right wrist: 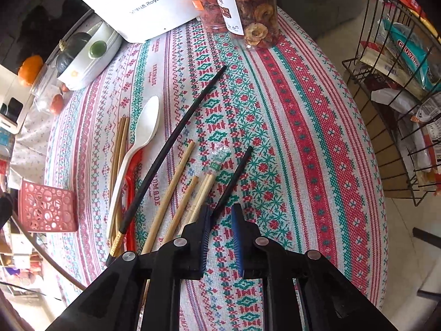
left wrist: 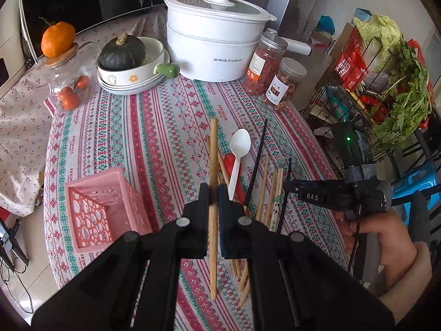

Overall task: Organize utensils
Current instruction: 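Lift the wooden chopstick upright with the left tool while the right tool grasps a black chopstick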

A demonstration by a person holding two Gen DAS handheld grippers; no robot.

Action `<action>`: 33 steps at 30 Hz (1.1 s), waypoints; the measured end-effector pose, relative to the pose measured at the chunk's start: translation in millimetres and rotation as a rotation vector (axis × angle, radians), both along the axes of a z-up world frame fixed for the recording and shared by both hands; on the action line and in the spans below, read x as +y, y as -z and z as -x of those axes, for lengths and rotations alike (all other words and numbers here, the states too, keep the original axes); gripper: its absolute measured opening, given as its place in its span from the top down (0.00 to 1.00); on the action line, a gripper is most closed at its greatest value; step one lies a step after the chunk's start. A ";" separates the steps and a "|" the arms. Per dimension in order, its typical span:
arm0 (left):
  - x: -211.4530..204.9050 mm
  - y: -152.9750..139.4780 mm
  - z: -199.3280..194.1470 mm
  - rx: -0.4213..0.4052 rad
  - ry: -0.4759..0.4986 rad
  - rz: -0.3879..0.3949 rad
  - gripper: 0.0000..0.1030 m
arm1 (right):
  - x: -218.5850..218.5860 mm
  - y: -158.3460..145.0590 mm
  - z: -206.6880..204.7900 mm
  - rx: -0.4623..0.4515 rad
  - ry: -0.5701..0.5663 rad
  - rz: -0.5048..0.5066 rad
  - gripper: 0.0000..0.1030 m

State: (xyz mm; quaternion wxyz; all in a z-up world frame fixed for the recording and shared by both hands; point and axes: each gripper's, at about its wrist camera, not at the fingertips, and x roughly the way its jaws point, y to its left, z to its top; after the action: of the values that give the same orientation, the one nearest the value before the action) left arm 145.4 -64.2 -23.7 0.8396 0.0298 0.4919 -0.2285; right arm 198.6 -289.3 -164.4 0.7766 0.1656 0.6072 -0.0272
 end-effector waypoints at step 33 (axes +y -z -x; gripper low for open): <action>87.7 -56.1 88.1 -0.330 -0.148 0.204 0.93 | 43.1 -139.3 108.8 -0.518 -0.131 -0.077 0.96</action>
State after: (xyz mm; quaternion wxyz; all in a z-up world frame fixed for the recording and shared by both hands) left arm 57.3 23.5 32.5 0.9219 -0.0544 0.3230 -0.2068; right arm 89.8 -246.2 -25.1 0.8992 0.1571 0.3984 0.0893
